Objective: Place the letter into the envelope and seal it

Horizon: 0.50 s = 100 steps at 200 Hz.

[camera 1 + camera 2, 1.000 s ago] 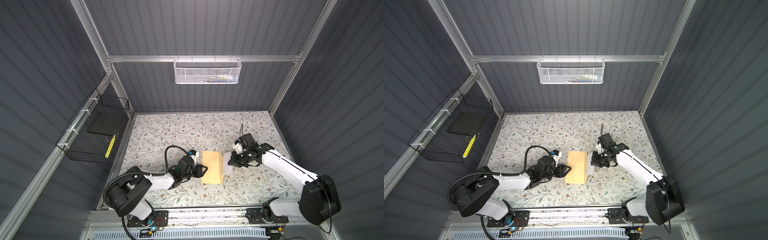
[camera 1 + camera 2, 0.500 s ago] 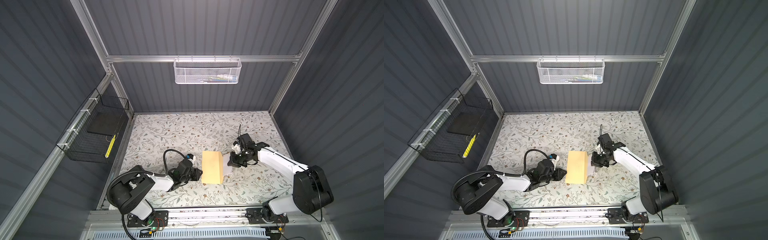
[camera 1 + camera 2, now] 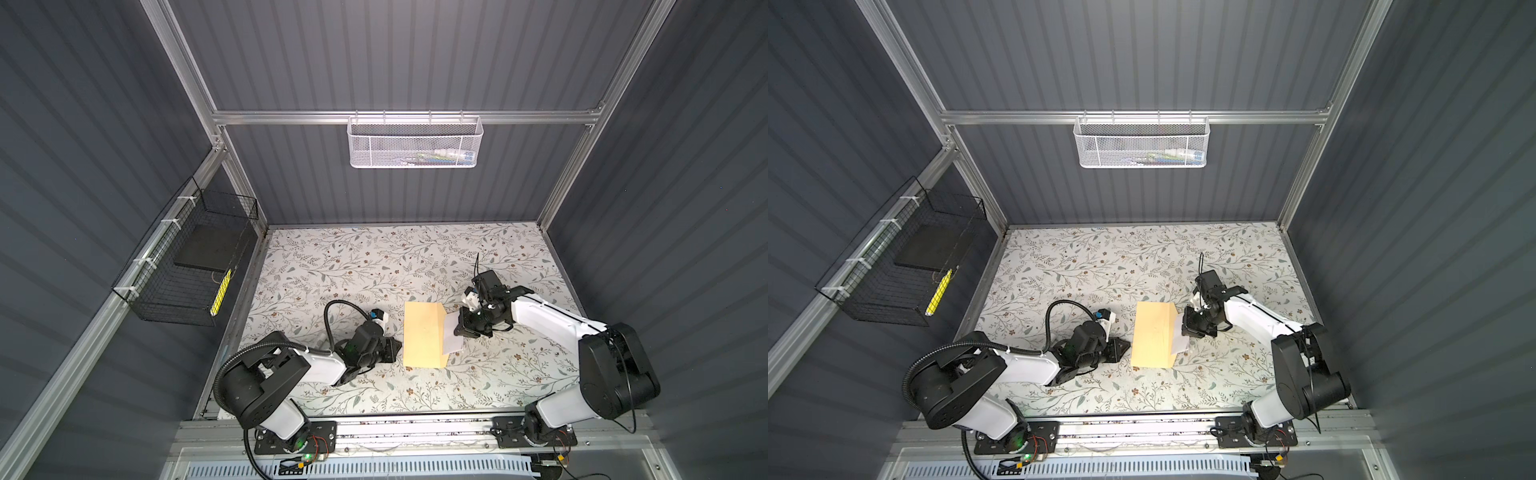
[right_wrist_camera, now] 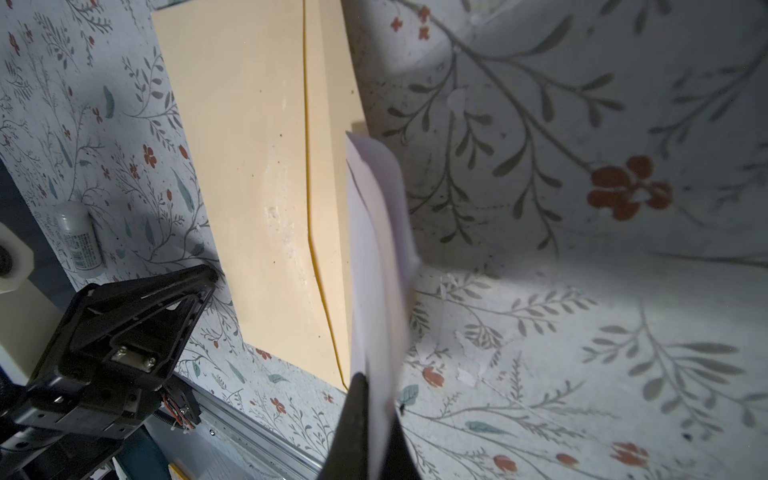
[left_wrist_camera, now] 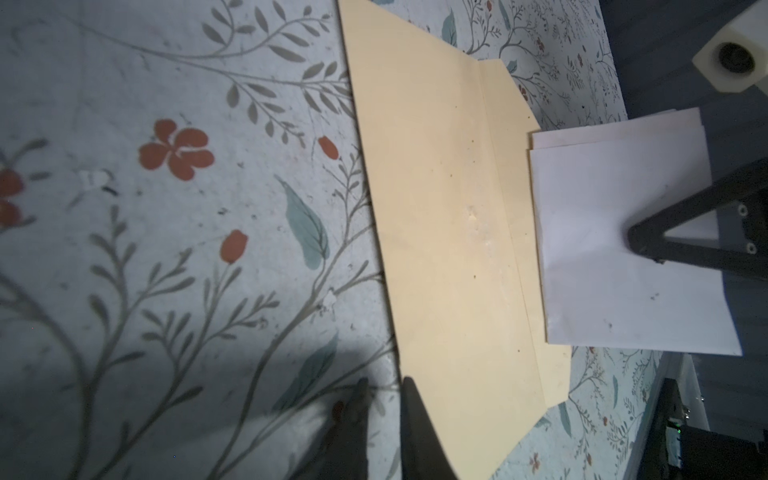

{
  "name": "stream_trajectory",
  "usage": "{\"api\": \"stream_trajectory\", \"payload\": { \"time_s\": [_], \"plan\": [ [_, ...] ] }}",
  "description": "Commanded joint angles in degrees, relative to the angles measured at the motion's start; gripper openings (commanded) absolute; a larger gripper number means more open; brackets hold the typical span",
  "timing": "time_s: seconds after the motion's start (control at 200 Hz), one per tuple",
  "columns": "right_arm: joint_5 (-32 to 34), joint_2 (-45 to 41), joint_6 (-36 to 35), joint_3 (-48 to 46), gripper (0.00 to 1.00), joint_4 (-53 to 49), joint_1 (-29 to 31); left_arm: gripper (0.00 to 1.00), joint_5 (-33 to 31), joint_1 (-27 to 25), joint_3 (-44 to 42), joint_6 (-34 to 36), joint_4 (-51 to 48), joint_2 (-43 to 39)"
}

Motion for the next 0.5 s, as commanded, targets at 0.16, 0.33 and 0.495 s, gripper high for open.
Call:
{"api": "stream_trajectory", "payload": {
  "time_s": [0.16, 0.33, 0.495],
  "plan": [
    [-0.91, -0.18, -0.66, -1.94, 0.0, 0.49, -0.06, 0.15, -2.71, -0.3, -2.37, -1.05, -2.76, 0.0],
    [-0.86, -0.04, -0.61, -1.33, 0.0, 0.01, -0.06, 0.15, -1.85, -0.35, -1.72, -0.68, -3.01, -0.8],
    [-0.41, 0.78, -0.79, -0.98, 0.0, 0.2, 0.09, 0.17, 0.67, -0.3, 2.35, 0.81, -6.02, -1.63]
  ]
}}
